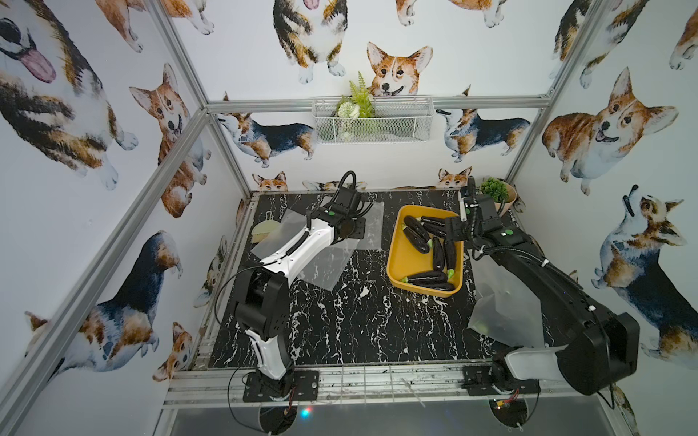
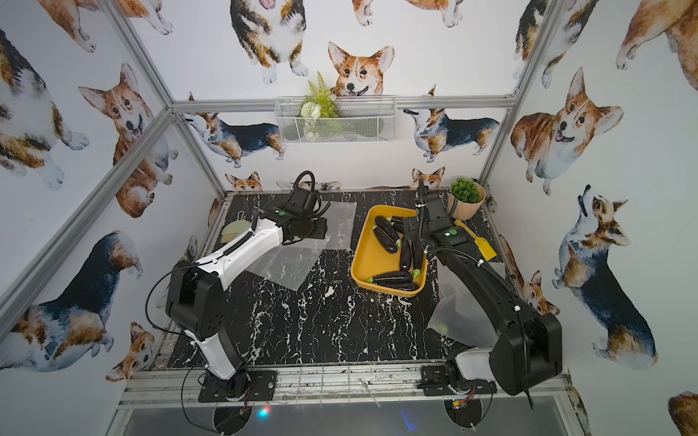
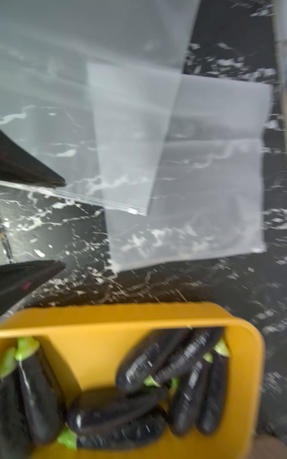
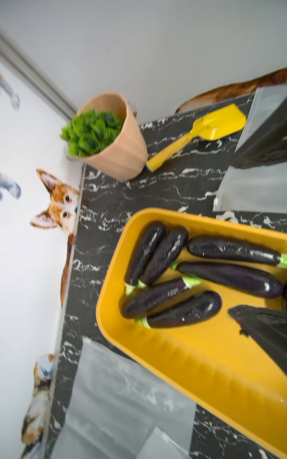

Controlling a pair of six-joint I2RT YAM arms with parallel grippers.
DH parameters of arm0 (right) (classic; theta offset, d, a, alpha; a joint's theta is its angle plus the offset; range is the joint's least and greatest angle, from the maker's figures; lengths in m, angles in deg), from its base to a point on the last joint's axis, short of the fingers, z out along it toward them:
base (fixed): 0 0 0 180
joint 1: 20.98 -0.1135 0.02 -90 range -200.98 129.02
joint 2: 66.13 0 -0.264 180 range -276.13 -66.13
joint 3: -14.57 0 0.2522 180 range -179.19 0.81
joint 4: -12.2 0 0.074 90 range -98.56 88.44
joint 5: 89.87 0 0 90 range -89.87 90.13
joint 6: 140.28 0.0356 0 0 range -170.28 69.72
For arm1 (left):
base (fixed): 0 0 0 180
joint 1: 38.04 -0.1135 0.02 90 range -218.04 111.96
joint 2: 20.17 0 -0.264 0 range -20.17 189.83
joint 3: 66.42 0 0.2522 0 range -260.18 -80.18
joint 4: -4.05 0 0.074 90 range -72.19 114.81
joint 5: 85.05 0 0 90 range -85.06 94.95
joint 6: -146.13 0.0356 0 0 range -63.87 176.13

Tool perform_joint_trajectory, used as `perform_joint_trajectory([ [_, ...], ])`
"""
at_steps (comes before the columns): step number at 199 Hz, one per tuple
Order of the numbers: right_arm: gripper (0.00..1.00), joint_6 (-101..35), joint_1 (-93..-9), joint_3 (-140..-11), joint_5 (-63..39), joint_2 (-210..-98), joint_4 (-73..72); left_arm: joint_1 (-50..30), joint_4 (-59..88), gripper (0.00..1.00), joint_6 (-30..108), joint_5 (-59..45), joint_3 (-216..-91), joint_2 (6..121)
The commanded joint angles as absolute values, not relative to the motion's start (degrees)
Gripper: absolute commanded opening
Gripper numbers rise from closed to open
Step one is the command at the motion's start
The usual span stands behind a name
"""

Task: Place the eggplant in a zip-top bag and seal the zipper
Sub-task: Place the zipper food storage bag at the center of the board, then pick up the zipper food storage bag at the center of the board.

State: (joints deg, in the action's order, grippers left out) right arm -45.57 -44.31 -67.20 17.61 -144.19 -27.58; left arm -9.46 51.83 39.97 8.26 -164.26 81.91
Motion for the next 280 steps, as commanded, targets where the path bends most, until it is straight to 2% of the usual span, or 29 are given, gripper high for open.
perform_joint_trajectory([
  [1,0.84,-42.6,-48.2,-69.5,13.5,-148.6,-23.8,-10.1,51.7,0.47,41.1,6.6,-159.5,83.4],
  [46,0.81,-39.0,-50.0,-70.2,7.8,-152.8,-21.2,-10.1,51.7,0.49,43.5,9.7,-165.0,92.8],
  [75,0.81,-38.1,-50.4,-70.2,6.4,-153.7,-20.9,-11.0,49.1,0.44,43.8,10.6,-165.6,96.7],
  [89,0.81,-37.9,-50.7,-70.4,5.5,-154.2,-20.8,-11.6,48.9,0.39,44.0,11.5,-166.7,98.0],
  [120,0.81,-37.6,-51.7,-71.5,4.6,-155.6,-21.0,-13.2,49.0,0.37,45.2,10.0,-169.2,100.0],
  [171,0.81,-37.5,-52.1,-73.0,4.9,-157.6,-21.3,-12.9,49.1,0.48,47.6,3.5,-169.3,100.1],
  [197,0.82,-37.5,-52.4,-73.5,5.0,-158.0,-21.5,-12.2,51.0,0.49,48.0,6.3,-170.4,101.3],
  [240,0.81,-37.8,-52.5,-73.6,5.1,-157.5,-22.0,-12.7,51.8,0.41,49.5,7.4,-170.2,103.0],
  [280,0.81,-37.9,-52.6,-74.2,4.6,-158.0,-22.3,-13.5,51.1,0.26,49.3,6.2,-169.8,102.3],
])
